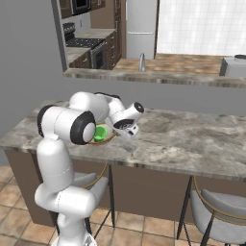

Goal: Place the cup inside the bowl on the dining table and move the bowl to any counter.

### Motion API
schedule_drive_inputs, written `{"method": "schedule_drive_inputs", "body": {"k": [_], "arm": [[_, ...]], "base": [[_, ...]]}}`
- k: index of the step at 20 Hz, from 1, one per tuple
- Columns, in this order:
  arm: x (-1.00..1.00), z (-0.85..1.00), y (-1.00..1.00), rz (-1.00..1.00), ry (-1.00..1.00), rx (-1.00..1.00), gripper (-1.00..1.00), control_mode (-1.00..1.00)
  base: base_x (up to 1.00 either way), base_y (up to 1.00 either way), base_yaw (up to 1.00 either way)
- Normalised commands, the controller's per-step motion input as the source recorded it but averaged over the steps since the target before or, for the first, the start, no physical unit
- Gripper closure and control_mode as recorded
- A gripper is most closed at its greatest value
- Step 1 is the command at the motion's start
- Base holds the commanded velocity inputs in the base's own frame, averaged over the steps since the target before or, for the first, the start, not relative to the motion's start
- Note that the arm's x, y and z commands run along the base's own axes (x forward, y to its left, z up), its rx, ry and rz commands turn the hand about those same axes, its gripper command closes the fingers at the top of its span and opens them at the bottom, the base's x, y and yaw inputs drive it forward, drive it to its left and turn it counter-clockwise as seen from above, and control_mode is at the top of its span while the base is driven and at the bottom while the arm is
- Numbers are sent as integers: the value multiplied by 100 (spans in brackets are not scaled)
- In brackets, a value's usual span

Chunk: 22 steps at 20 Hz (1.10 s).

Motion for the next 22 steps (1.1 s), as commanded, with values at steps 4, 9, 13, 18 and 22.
{"method": "schedule_drive_inputs", "body": {"k": [4, 9, 13, 18, 22], "arm": [[0, 4, 0, 0, 0, 10, 100, -100], [0, 1, 0, 0, 0, 10, 100, -100], [0, 1, 0, 0, 0, 11, 100, -100], [0, 5, 0, 0, 0, 11, 100, -100], [0, 30, 0, 0, 0, 7, 100, -100]], "base": [[0, 0, 0], [0, 0, 0], [0, 0, 0], [0, 0, 0], [0, 0, 0]]}}
